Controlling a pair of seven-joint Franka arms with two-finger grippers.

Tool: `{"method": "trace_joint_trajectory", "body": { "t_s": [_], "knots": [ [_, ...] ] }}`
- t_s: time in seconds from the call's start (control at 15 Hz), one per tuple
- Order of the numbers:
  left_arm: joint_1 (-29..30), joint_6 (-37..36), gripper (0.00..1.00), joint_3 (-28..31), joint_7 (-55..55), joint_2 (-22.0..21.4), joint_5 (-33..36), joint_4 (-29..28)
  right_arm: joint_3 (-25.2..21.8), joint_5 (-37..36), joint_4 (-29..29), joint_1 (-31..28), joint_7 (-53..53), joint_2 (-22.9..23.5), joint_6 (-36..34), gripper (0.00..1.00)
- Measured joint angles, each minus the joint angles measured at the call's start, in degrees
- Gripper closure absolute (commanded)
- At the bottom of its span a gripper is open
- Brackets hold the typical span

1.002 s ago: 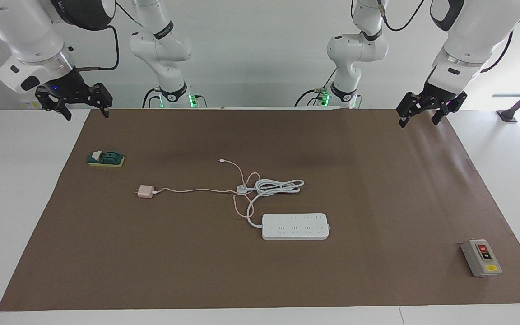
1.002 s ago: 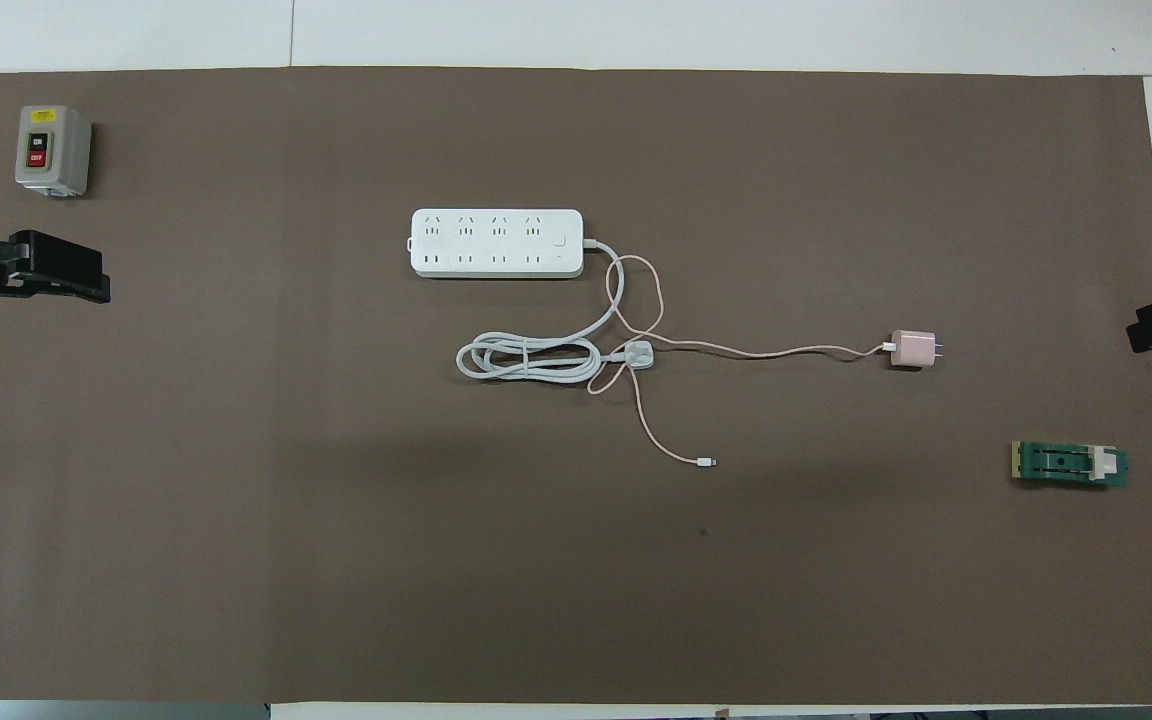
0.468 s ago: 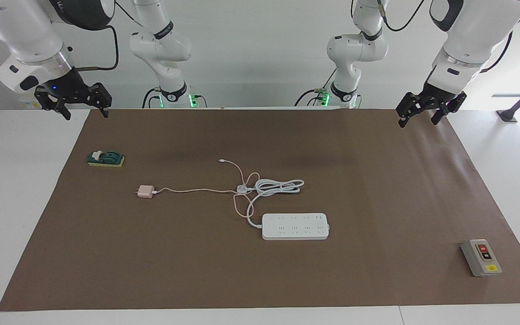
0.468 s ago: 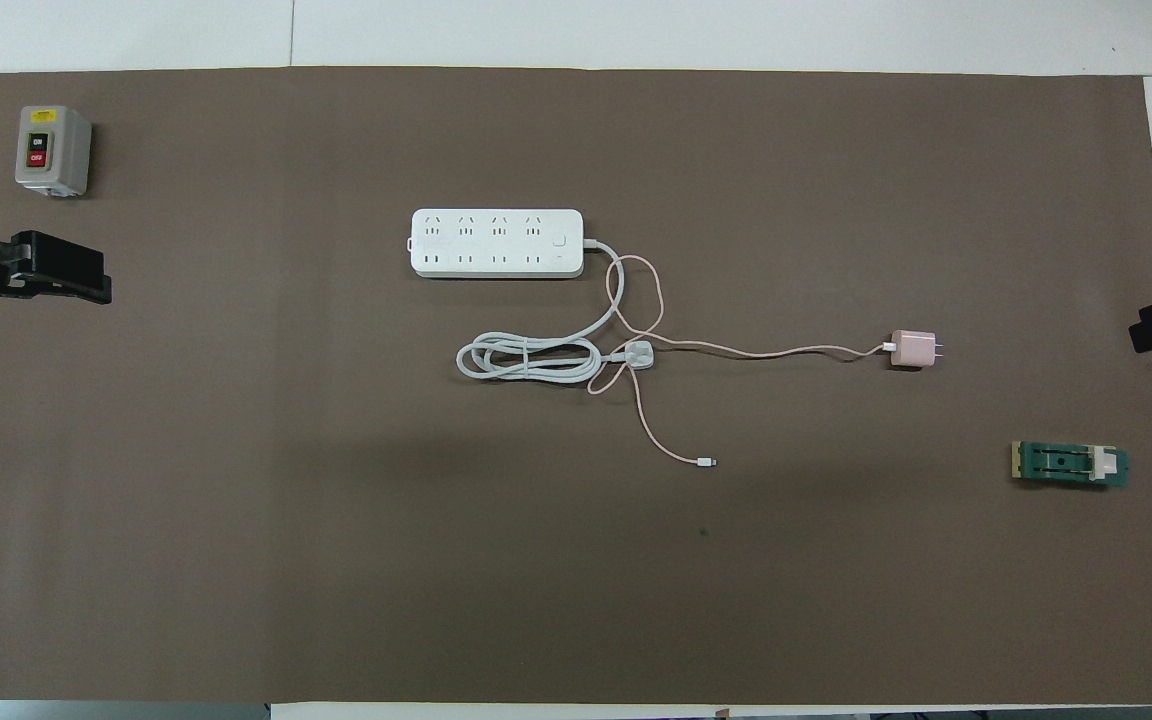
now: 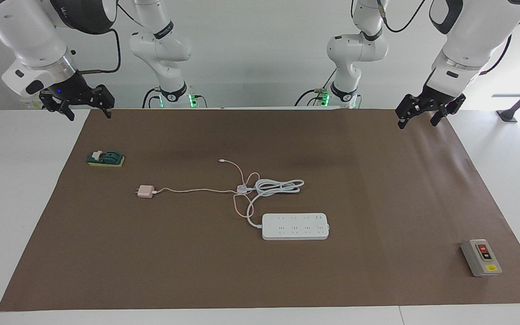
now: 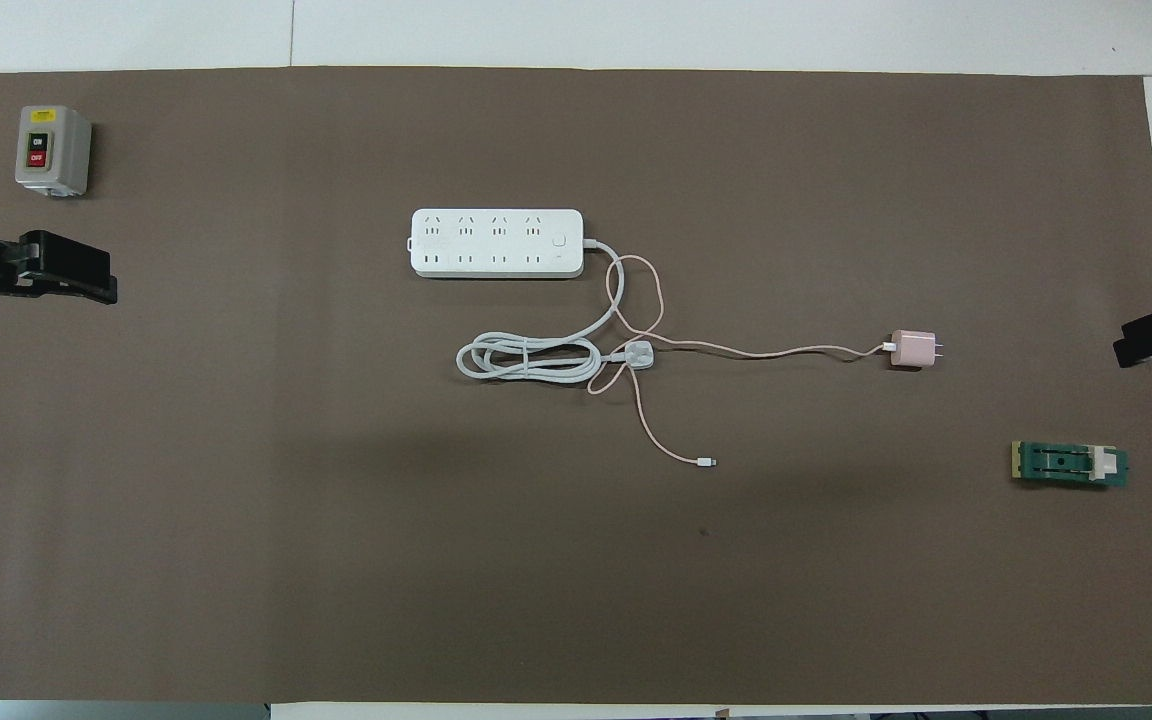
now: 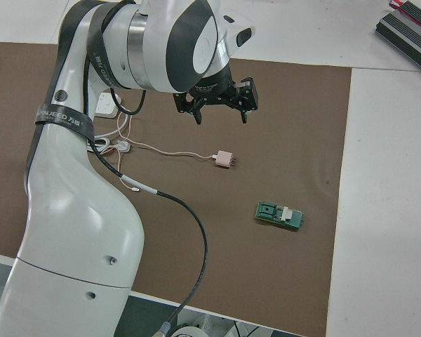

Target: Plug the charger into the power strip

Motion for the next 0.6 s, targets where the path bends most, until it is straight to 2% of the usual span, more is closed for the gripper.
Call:
{"method": "trace_joint_trajectory", "body": {
  "t_s": [0.13, 0.33, 0.6],
  "knots": [
    [-0.2, -0.7, 0.0, 0.0, 0.0, 0.1, 0.0, 0.0, -0.1, 2.3, -4.3, -1.1, 2.4, -1.1, 3.7, 0.0],
    [-0.6, -2.6, 0.0, 0.0, 0.0, 0.1, 0.0, 0.0, -0.3, 7.9, -10.4, -3.4, 14.2, -1.5, 6.6, 0.0],
    [-0.6, -3.3, 0.0, 0.0, -1.1, 0.2, 0.0, 0.0, -0.4, 16.5, -13.0, -5.7, 31.5, 1.8, 9.3, 0.0]
  ]
}}
